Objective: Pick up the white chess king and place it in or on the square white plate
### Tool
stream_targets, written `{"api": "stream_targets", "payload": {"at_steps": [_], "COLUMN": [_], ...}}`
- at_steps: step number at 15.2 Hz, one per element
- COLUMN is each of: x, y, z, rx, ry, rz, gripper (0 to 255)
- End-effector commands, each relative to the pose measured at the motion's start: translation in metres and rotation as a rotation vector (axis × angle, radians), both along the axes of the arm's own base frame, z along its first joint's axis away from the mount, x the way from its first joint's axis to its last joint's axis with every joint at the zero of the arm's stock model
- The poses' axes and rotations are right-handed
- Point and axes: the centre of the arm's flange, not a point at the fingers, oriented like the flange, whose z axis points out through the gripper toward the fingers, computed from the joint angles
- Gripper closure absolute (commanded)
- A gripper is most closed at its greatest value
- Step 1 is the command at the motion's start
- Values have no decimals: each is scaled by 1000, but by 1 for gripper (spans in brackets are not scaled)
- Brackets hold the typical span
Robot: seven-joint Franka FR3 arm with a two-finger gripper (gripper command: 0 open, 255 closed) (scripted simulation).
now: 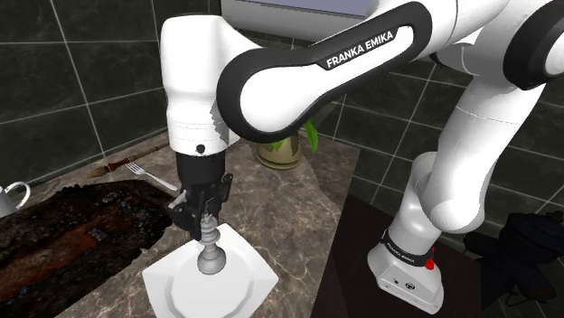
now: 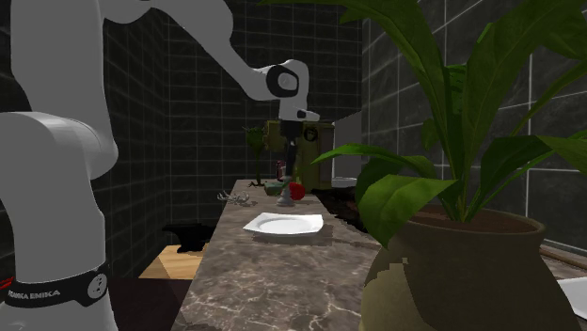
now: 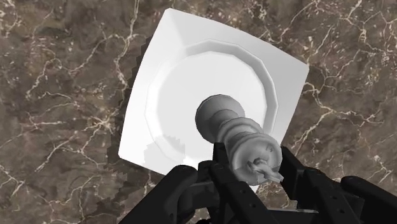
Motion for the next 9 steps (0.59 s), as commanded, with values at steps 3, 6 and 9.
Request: {"api": "stream_targets", "payload": {"at_steps": [3, 6, 9], "x": [0, 0, 0], "y": [-1, -1, -1], "z": [-21, -37, -54], "rx": [1, 1, 1], "ry": [-1, -1, -1], "rz": [0, 0, 0], "gripper": [255, 255, 255]}}
